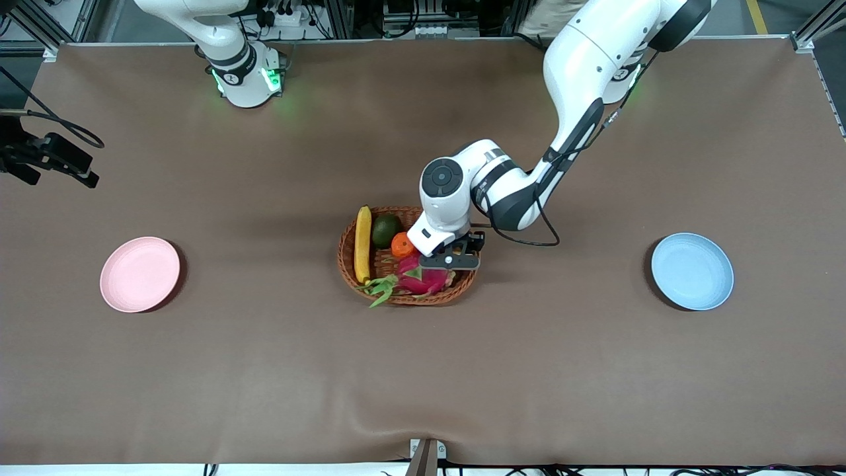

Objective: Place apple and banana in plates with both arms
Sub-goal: 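Lower the left gripper onto the red apple and close it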

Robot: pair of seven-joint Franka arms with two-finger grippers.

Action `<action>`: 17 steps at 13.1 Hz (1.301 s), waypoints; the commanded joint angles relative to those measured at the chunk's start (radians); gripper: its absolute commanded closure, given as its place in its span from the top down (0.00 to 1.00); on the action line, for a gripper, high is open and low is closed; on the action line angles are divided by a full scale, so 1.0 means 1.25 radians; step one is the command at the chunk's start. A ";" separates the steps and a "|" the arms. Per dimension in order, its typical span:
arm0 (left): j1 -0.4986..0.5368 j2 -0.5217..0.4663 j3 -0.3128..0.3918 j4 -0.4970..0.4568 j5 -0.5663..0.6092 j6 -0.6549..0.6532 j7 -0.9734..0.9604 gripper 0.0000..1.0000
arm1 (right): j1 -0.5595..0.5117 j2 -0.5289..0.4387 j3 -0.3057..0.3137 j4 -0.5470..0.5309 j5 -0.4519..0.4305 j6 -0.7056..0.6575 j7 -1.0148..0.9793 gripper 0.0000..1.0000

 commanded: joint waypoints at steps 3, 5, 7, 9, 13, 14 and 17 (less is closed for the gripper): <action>-0.013 0.015 0.005 0.001 0.019 -0.037 -0.027 0.00 | -0.002 0.008 0.003 0.014 -0.001 -0.007 -0.006 1.00; -0.013 0.015 0.005 0.001 0.019 -0.038 -0.027 0.00 | -0.002 0.008 0.004 0.014 0.000 -0.010 -0.006 1.00; -0.013 0.012 0.005 0.001 0.019 -0.041 -0.027 0.00 | 0.001 0.008 0.004 0.012 0.000 -0.014 -0.006 1.00; -0.013 0.011 0.005 0.008 0.019 -0.064 -0.026 0.00 | 0.004 0.008 0.004 0.013 0.000 -0.009 -0.006 1.00; -0.010 -0.030 0.004 0.013 0.017 -0.106 -0.023 0.00 | 0.001 0.008 0.004 0.014 0.000 -0.010 -0.006 1.00; -0.003 -0.050 0.003 0.013 0.011 -0.111 -0.020 0.00 | 0.000 0.008 0.004 0.014 0.000 -0.010 -0.006 1.00; 0.006 -0.089 0.000 0.013 0.005 -0.140 -0.019 0.00 | 0.000 0.008 0.004 0.013 0.000 -0.015 -0.006 1.00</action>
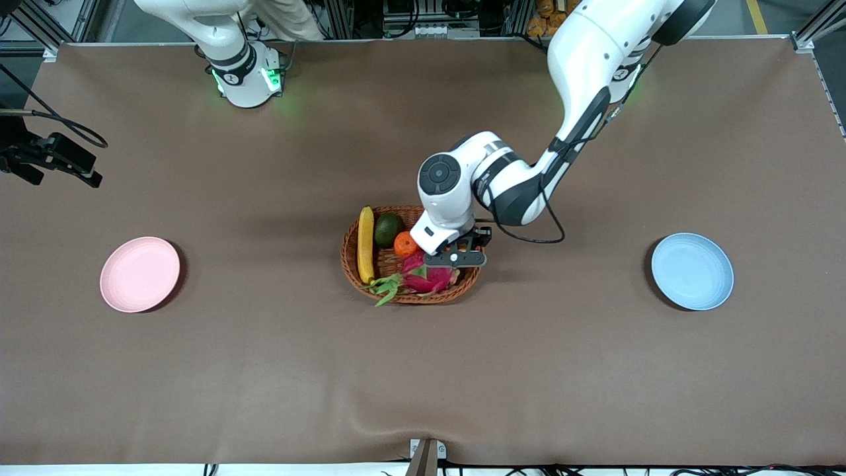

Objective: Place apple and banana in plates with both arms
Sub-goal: 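Lower the left gripper onto the red apple and close it, then carry the apple with the left gripper over the blue plate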

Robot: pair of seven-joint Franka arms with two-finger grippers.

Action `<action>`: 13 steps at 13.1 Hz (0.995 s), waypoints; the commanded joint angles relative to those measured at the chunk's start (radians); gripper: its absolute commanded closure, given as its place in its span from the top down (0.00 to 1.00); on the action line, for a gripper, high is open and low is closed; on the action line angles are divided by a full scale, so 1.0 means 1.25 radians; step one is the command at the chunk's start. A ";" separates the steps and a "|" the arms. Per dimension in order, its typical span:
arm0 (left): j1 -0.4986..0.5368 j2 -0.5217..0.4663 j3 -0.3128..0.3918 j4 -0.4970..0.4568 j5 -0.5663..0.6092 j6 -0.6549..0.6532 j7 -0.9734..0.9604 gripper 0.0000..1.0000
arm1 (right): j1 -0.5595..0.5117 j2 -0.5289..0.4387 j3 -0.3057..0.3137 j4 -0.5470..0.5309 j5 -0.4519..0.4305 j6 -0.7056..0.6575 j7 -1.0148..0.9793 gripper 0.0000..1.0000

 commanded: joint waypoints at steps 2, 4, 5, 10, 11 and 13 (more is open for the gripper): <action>0.008 -0.072 0.003 -0.010 -0.020 -0.042 -0.012 0.00 | -0.001 0.007 0.000 0.012 0.000 -0.012 -0.006 1.00; 0.055 -0.116 -0.003 -0.010 -0.038 -0.081 0.032 0.00 | -0.004 0.007 0.000 0.010 0.000 -0.012 -0.006 1.00; 0.091 -0.141 -0.005 -0.010 -0.066 -0.096 0.078 0.00 | -0.003 0.007 0.000 0.010 0.000 -0.012 -0.006 1.00; 0.269 -0.218 -0.005 -0.015 -0.113 -0.234 0.400 0.00 | -0.005 0.007 0.000 0.010 0.000 -0.012 -0.005 1.00; 0.307 -0.222 -0.005 -0.018 -0.112 -0.249 0.449 0.00 | -0.004 0.007 0.000 0.010 0.000 -0.012 -0.005 1.00; 0.395 -0.221 -0.002 -0.024 -0.102 -0.264 0.596 0.00 | -0.001 0.011 0.000 0.010 0.000 -0.012 -0.004 1.00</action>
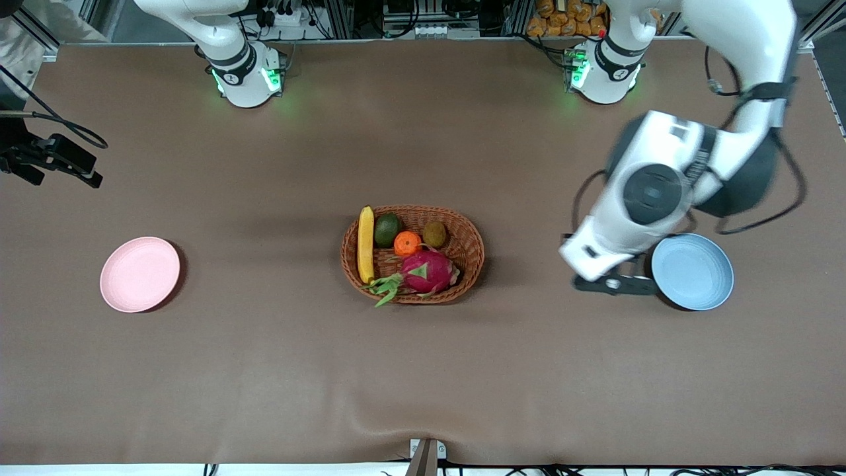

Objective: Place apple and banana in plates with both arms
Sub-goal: 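Carry the apple with the left gripper over the blue plate, then lower the apple onto the blue plate while the right gripper reaches the banana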

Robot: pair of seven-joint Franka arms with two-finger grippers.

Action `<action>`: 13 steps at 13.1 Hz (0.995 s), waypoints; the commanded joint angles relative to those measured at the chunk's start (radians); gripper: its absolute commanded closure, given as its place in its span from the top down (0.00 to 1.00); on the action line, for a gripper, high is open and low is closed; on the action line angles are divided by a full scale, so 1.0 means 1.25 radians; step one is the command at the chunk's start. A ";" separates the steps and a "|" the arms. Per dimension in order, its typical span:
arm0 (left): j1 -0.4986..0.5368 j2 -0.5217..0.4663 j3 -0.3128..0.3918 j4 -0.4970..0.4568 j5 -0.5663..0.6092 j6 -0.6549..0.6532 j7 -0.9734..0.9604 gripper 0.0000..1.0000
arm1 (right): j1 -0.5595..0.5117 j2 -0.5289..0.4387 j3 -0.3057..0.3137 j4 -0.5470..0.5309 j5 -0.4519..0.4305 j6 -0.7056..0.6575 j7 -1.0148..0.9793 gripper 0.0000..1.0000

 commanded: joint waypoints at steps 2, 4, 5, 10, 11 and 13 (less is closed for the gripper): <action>0.164 -0.002 -0.007 -0.023 0.003 0.003 0.242 0.00 | -0.001 0.040 0.001 0.009 -0.001 -0.009 -0.008 1.00; 0.256 0.008 -0.007 -0.063 0.004 0.095 0.404 0.00 | 0.003 0.087 0.002 0.003 -0.001 -0.035 -0.006 1.00; 0.295 0.009 -0.006 -0.102 0.004 0.164 0.471 0.00 | 0.018 0.090 0.011 0.003 -0.004 -0.036 0.000 1.00; 0.424 0.040 -0.006 -0.260 0.010 0.405 0.581 0.00 | 0.068 0.150 0.101 0.000 -0.020 -0.008 0.093 1.00; 0.446 0.049 -0.006 -0.277 0.010 0.445 0.606 0.00 | 0.082 0.165 0.117 -0.002 -0.020 -0.002 0.142 1.00; 0.465 0.059 -0.007 -0.287 0.010 0.455 0.625 0.00 | 0.120 0.202 0.144 -0.002 -0.019 0.023 0.226 1.00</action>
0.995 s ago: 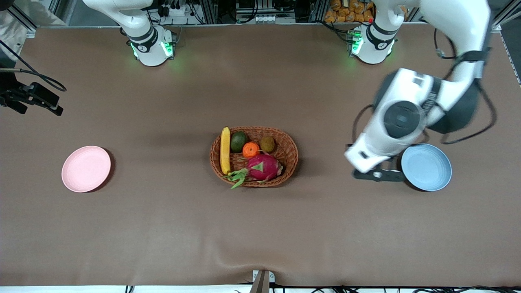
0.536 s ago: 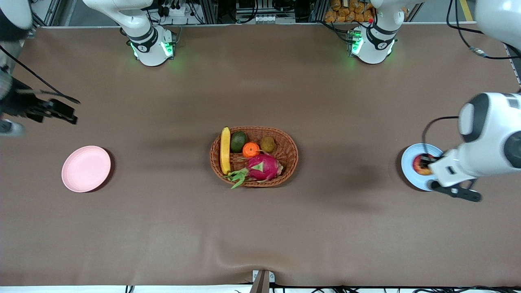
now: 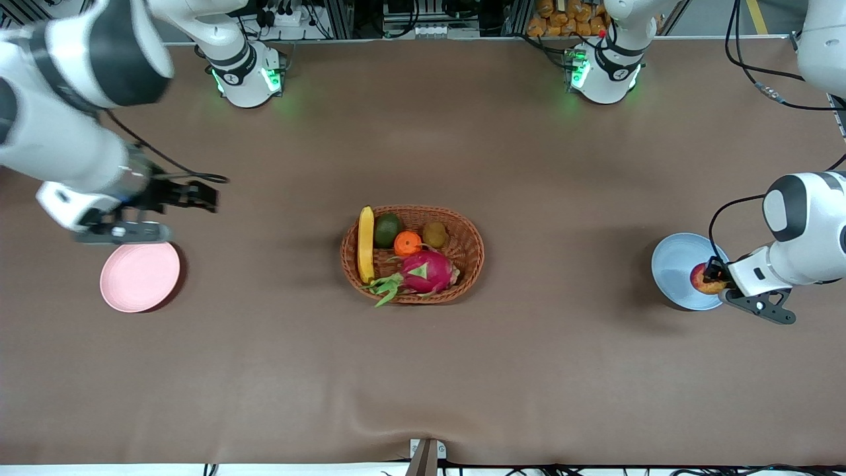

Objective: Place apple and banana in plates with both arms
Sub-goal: 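Lower the apple onto the blue plate while the right gripper reaches the banana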

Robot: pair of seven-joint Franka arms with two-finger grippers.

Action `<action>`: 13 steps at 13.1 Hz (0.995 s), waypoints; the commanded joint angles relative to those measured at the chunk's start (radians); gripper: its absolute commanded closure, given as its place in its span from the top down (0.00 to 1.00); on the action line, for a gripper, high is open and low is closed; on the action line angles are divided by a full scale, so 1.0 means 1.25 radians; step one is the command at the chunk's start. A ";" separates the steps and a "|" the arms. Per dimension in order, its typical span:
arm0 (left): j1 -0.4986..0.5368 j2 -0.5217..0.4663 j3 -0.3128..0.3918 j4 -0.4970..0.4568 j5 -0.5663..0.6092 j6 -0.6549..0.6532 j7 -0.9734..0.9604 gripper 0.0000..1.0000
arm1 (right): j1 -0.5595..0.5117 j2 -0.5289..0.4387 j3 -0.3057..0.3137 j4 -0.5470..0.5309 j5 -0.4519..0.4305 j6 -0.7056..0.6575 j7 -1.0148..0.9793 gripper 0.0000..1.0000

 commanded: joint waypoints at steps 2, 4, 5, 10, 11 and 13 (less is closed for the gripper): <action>0.037 0.001 -0.014 -0.033 -0.005 0.021 0.018 0.00 | 0.043 0.081 0.057 0.009 -0.011 0.064 0.124 1.00; 0.040 0.011 -0.014 -0.035 -0.028 0.021 0.018 0.00 | 0.062 0.136 0.093 0.009 -0.012 0.127 0.194 1.00; 0.040 0.014 -0.014 -0.035 -0.044 0.021 0.019 0.00 | 0.084 0.164 0.094 0.009 -0.012 0.164 0.211 1.00; 0.037 0.005 -0.027 -0.028 -0.081 0.013 0.015 1.00 | 0.173 0.301 0.093 0.002 -0.049 0.342 0.317 1.00; 0.035 -0.009 -0.032 -0.025 -0.098 0.004 0.012 1.00 | 0.183 0.323 0.093 -0.004 -0.076 0.360 0.329 0.95; 0.035 -0.059 -0.073 -0.006 -0.134 -0.067 -0.034 1.00 | 0.197 0.352 0.093 -0.010 -0.091 0.389 0.392 0.82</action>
